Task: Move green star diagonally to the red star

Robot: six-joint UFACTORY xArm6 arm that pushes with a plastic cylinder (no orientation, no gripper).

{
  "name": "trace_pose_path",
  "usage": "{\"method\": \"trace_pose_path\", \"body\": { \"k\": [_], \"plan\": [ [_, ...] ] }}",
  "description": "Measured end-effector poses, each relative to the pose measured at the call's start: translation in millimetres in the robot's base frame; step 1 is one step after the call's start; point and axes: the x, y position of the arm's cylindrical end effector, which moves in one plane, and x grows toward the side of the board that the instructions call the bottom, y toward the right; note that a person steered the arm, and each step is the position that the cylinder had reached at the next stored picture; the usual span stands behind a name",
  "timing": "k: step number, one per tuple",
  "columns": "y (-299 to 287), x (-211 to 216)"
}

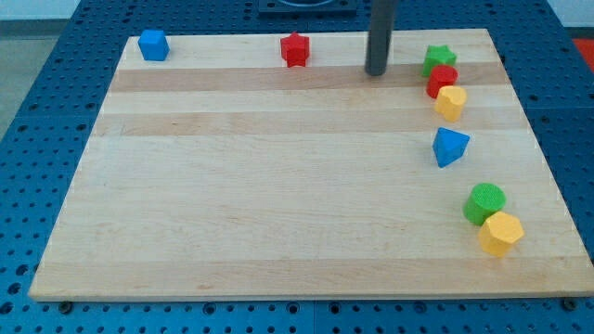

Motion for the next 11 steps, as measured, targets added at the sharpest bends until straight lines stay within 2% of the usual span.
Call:
{"method": "trace_pose_path", "body": {
  "k": [2,3,4,6,9,11],
  "plan": [
    [70.3,-60.7],
    [93.8,-68.5],
    [110.3,-27.8],
    [97.2,-20.6],
    [39.9,48.3],
    [34.6,33.4]
  ]
}}
